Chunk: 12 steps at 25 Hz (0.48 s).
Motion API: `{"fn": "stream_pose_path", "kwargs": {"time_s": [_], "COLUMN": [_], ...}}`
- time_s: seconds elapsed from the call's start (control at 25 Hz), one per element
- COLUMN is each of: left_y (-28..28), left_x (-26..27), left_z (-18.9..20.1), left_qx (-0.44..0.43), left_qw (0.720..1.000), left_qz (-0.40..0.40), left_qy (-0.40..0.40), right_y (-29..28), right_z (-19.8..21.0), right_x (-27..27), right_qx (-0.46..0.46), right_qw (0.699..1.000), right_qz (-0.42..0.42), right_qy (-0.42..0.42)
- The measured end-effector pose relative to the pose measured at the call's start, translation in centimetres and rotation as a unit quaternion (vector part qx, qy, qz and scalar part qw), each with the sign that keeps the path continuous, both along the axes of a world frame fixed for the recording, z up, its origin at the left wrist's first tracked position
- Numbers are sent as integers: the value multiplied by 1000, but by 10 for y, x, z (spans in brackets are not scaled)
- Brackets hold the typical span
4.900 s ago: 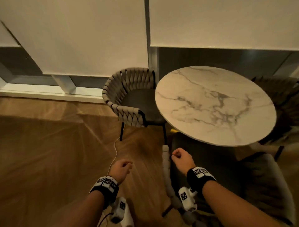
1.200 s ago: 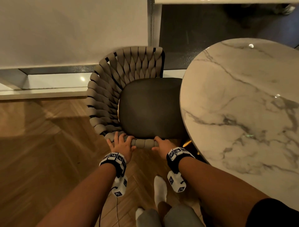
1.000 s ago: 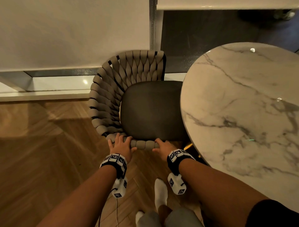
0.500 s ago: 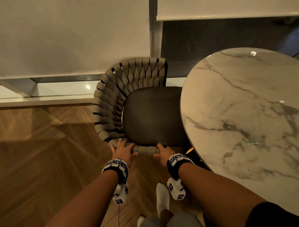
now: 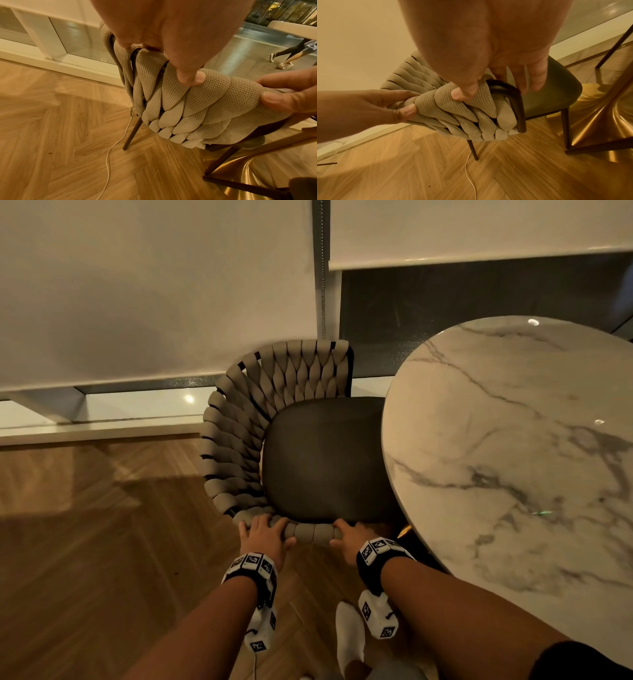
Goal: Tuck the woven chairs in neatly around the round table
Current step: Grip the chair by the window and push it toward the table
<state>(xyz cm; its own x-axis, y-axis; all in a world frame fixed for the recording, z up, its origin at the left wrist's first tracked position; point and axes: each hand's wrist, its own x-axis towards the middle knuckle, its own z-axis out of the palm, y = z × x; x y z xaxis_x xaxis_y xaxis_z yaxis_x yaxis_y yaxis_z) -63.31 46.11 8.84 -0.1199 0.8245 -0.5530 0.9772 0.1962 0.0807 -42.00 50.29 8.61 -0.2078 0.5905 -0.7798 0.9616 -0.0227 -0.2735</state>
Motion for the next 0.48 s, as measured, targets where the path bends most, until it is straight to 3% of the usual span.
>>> {"fn": "stream_pose_path", "kwargs": {"time_s": [0.24,0.48], "left_y": [2,1], "left_x": [2,-4], "left_z": [-1,12], "left_qx": [-28,-17], "left_qw": [999,999], "left_qz": [-7,-18], "left_qy": [18,-27], "right_y": [3,3], "right_z": [6,22], "right_x": [6,27], "right_qx": [2,2], "right_qw": [999,994], "right_qz": [-10,-79], "right_qy": [30,82]}}
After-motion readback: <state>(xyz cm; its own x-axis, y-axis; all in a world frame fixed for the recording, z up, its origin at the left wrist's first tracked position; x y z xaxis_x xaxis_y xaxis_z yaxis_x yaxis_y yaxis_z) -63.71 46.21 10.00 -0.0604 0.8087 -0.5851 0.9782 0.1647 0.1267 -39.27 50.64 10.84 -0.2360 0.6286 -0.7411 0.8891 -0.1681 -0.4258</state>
